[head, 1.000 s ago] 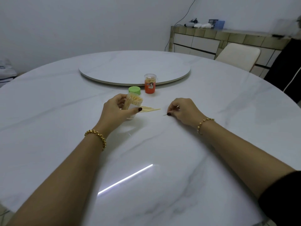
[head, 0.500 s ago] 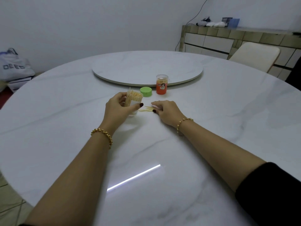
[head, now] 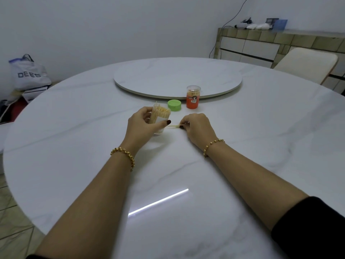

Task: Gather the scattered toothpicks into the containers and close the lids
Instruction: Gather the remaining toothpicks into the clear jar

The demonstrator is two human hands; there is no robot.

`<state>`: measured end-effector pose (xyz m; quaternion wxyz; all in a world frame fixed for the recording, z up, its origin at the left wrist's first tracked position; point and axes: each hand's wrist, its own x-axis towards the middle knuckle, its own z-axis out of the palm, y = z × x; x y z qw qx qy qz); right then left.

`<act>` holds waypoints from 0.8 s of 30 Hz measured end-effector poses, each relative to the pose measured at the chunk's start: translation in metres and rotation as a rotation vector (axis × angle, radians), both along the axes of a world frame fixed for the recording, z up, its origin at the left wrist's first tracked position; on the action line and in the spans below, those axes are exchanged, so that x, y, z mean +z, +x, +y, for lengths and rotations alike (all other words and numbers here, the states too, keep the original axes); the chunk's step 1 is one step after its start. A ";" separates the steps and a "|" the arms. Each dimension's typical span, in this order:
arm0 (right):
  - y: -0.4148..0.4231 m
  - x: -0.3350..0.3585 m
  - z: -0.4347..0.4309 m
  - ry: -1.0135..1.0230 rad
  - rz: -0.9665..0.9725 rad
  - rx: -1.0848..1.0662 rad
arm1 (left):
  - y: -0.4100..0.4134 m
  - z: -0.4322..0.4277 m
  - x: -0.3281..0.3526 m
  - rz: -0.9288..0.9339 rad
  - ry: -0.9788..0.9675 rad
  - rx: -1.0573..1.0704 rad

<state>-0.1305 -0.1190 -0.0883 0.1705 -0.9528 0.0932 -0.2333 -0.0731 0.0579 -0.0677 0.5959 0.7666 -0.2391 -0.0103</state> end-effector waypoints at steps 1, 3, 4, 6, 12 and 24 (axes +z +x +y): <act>0.001 0.000 0.000 -0.025 0.011 -0.001 | 0.000 0.000 0.000 -0.002 0.002 -0.002; 0.002 0.000 -0.001 -0.029 0.004 -0.007 | -0.001 -0.001 -0.001 -0.007 0.011 -0.007; 0.003 0.000 -0.002 -0.019 -0.005 -0.011 | -0.002 -0.001 -0.001 -0.006 0.014 -0.010; 0.003 -0.001 -0.003 0.004 -0.024 -0.012 | -0.002 -0.002 -0.001 -0.003 0.018 -0.015; 0.002 0.000 -0.005 0.139 -0.180 0.011 | -0.006 -0.005 -0.001 -0.018 0.025 -0.039; -0.007 0.041 0.003 0.817 -0.425 0.050 | -0.013 -0.014 -0.002 -0.008 0.007 -0.108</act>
